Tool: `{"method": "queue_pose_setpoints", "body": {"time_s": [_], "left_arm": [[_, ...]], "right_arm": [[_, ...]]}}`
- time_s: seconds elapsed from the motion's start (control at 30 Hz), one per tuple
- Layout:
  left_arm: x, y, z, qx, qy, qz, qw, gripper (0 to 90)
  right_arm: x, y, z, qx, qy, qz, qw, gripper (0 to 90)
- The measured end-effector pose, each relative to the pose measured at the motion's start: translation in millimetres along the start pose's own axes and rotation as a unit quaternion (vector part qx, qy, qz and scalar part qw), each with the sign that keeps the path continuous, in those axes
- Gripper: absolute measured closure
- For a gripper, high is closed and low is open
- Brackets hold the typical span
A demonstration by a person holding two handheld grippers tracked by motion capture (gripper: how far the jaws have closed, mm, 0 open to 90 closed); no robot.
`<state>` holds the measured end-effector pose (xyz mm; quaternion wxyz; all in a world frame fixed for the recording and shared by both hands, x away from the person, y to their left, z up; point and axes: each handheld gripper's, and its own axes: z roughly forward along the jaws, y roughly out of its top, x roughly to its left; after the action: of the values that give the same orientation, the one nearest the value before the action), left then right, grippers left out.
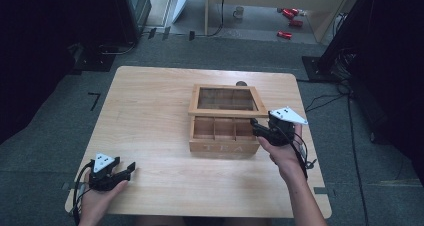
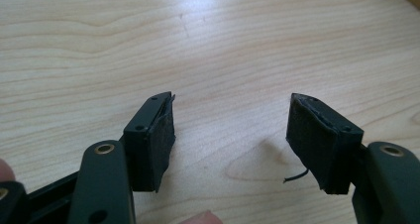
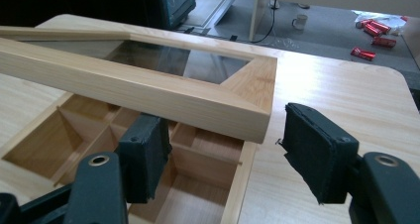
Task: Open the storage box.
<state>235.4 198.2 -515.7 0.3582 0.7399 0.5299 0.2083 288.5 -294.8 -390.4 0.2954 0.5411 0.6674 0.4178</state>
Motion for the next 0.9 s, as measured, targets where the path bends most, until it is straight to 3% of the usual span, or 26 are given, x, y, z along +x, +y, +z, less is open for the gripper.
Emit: {"method": "queue_pose_setpoints", "body": {"time_s": [0.5,0.73,0.9], "left_arm": [[0.1,0.1,1.2,0.006,-0.004,-0.003,1.0,34.9],[-6.0,0.6,3.0,0.015,0.009,0.021,0.9996,30.5],[-5.3,0.6,2.8,0.014,0.006,0.018,0.9997,30.4]], "right_arm": [[-1.6,25.6,6.4,-0.017,-0.007,-0.009,0.9998,34.7],[-4.7,36.0,14.1,-0.026,-0.001,-0.017,0.9995,33.6],[-5.9,37.8,18.7,-0.031,0.007,-0.029,0.9991,33.6]]}}
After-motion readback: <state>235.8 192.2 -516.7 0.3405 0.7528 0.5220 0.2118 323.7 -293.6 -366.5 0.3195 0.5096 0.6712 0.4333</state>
